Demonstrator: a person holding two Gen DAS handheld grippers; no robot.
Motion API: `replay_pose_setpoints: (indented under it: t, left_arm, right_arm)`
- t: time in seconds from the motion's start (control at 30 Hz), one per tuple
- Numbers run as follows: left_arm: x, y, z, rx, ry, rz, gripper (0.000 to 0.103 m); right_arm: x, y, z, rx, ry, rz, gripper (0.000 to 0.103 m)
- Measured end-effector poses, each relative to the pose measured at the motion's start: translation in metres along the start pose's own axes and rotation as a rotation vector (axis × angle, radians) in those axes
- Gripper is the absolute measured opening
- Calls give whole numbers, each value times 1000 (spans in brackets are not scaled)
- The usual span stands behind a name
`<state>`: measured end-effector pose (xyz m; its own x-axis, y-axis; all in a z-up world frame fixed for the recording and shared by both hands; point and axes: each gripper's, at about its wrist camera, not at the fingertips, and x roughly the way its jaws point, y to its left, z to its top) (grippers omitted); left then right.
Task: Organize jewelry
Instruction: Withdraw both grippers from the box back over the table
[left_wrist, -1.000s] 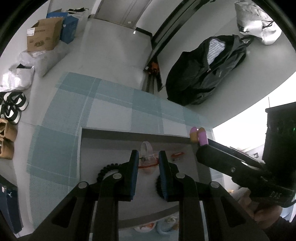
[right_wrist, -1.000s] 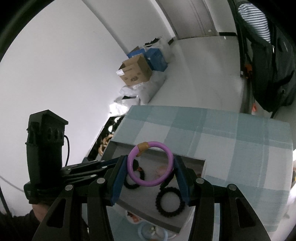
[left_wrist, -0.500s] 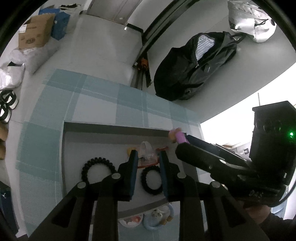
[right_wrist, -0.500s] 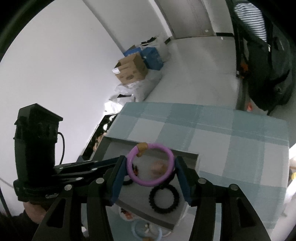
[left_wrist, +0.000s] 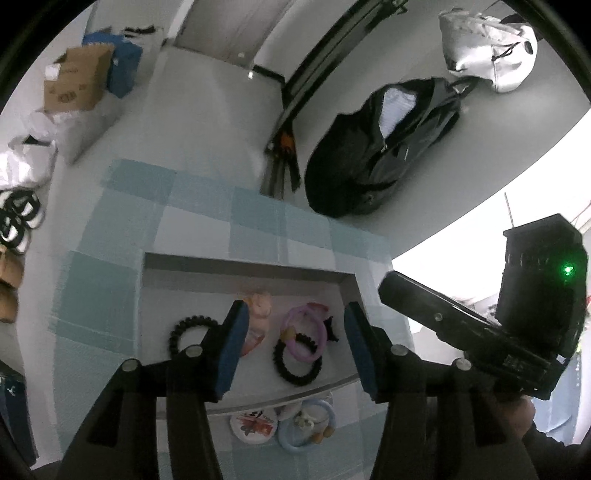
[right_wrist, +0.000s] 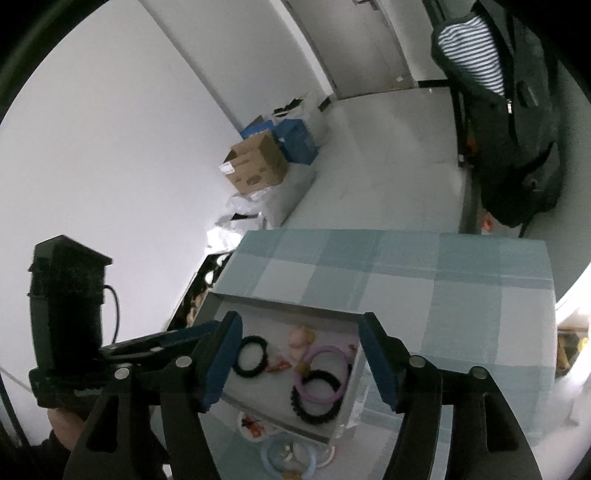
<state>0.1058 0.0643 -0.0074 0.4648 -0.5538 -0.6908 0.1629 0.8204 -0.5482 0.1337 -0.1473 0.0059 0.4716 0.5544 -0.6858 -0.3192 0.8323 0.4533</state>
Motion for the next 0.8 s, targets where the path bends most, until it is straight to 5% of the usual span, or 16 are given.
replay_pose_setpoints:
  t: [0.5, 0.6, 0.8]
  left_arm:
    - [-32, -10, -18, 11, -127, 59, 49]
    - [-40, -16, -26, 23, -155, 63, 65]
    - [-51, -21, -40, 37, -192, 117, 67]
  right_arm:
    - [-25, 1, -8, -24, -84, 1, 84]
    - [-33, 5, -13, -39, -90, 3, 88]
    - [-50, 3, -25, -31, -112, -18, 95]
